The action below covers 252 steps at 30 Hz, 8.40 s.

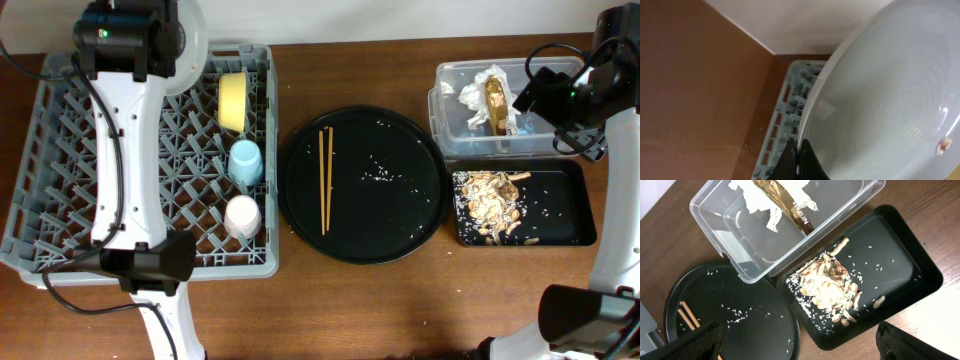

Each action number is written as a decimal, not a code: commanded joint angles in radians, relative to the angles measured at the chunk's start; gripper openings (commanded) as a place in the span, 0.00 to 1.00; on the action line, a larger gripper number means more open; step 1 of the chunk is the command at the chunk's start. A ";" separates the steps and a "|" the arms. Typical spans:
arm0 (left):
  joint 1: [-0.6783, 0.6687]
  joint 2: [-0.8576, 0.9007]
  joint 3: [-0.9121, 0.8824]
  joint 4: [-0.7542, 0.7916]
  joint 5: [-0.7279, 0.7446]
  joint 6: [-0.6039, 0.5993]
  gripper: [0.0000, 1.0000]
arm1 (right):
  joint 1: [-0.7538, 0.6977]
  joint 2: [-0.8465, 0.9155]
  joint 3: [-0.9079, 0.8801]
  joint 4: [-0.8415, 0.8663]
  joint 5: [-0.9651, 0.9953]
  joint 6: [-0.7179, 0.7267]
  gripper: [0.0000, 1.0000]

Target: Sort waste into correct bins and load items into the dishwasher rack

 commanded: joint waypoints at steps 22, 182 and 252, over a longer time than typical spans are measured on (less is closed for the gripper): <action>-0.032 -0.003 -0.504 0.474 -0.220 -0.046 0.00 | -0.001 0.002 0.000 0.000 0.012 0.005 0.98; -0.466 0.307 -0.621 0.202 0.665 -0.063 0.50 | -0.001 0.002 0.000 0.000 0.012 0.005 0.98; 0.020 -0.596 -0.691 0.003 0.679 -0.150 0.99 | 0.095 -0.056 0.000 0.041 0.163 -0.022 0.98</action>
